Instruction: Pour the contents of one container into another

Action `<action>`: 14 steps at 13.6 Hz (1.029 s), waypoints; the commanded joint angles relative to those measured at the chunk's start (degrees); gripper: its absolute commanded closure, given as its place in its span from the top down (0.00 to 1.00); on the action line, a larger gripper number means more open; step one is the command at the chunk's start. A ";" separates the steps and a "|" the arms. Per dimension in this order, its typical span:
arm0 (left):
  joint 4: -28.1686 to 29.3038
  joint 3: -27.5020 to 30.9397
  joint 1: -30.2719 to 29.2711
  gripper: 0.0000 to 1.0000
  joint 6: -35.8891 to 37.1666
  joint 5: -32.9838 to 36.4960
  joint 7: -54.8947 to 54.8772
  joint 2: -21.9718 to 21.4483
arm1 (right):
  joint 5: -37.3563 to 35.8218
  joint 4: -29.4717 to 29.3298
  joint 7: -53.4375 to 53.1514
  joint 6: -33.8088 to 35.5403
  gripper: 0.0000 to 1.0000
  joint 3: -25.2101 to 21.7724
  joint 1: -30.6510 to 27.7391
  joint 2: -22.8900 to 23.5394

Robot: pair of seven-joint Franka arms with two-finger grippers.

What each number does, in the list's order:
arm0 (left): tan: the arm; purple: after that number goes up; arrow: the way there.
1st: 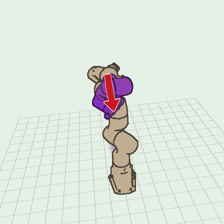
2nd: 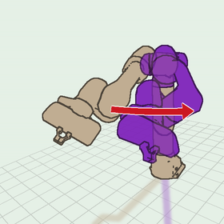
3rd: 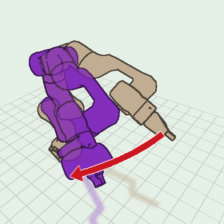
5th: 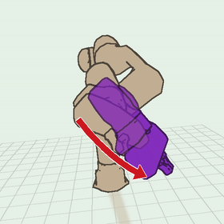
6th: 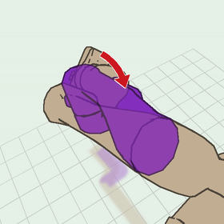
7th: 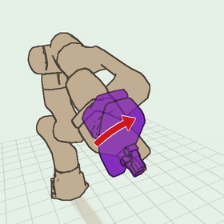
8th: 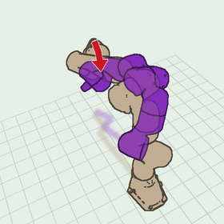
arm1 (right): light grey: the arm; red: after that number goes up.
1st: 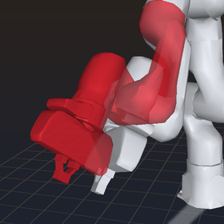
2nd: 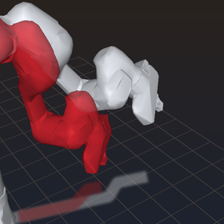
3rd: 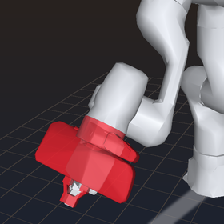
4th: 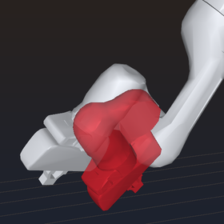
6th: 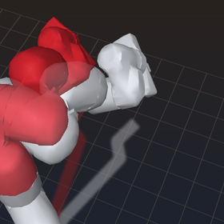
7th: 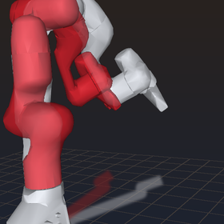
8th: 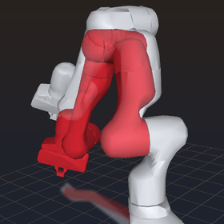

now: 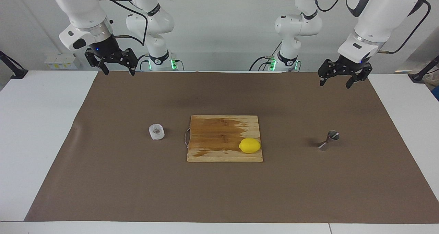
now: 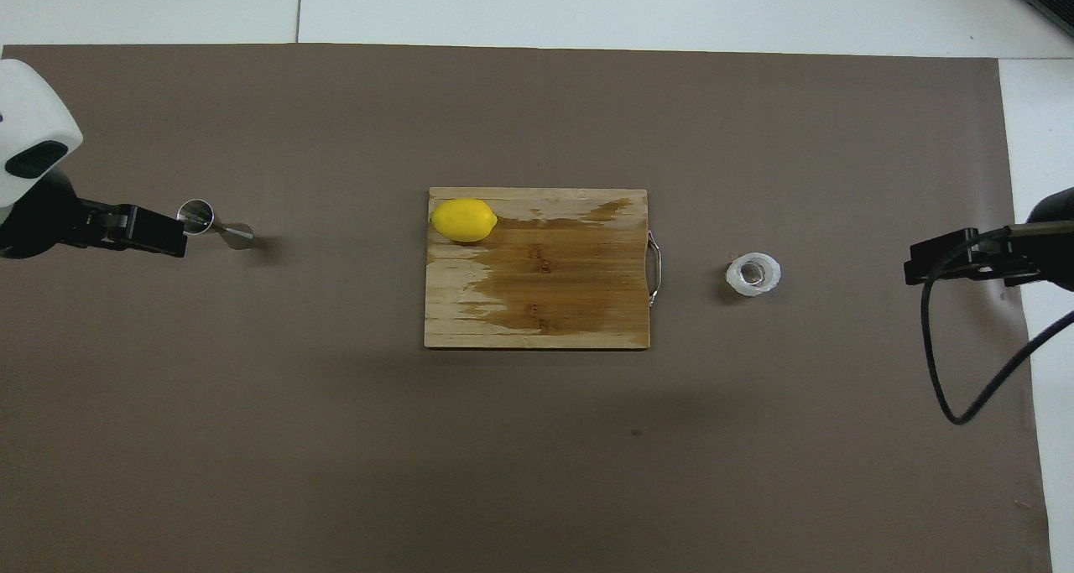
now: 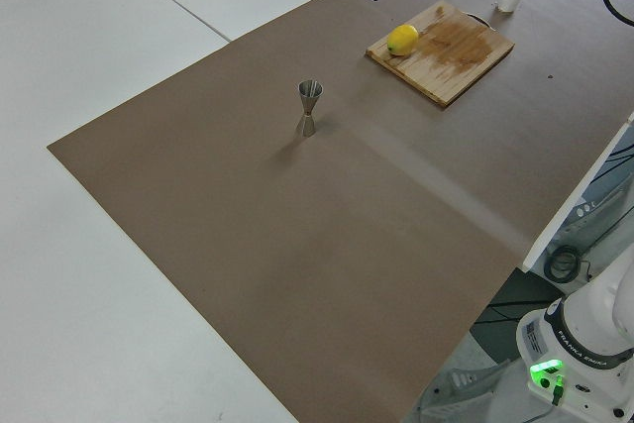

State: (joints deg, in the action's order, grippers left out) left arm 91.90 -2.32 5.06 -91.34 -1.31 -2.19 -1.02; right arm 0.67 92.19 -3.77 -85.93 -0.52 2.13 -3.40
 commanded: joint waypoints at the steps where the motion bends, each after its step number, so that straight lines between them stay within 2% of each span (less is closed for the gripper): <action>1: 1.53 0.03 0.21 1.00 -0.68 -0.27 -0.18 -1.36 | 1.09 -0.08 -1.07 0.06 1.00 0.44 -0.73 -0.29; 5: 1.36 -0.05 -0.05 1.00 0.29 -0.27 1.83 -1.44 | 1.09 -0.08 -1.07 0.06 1.00 0.44 -0.73 -0.29; 9: 1.45 0.03 -0.49 1.00 -0.59 -2.90 13.69 -0.83 | 1.09 -0.08 -1.07 0.15 1.00 0.44 -0.73 -0.29; 12: 0.30 0.12 -4.70 1.00 -0.68 -9.66 24.05 2.59 | 1.09 -0.08 -1.07 0.15 1.00 0.44 -0.73 -0.29; 14: -3.54 0.12 -7.16 1.00 -0.07 -11.87 30.37 7.49 | 1.09 -0.08 -1.07 0.15 1.00 0.44 -0.73 -0.29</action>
State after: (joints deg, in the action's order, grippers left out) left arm 91.85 -1.98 0.07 -91.48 -10.79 22.71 1.94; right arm 0.67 92.19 -3.77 -85.93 -0.52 2.13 -3.40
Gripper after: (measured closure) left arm 0.000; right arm 0.000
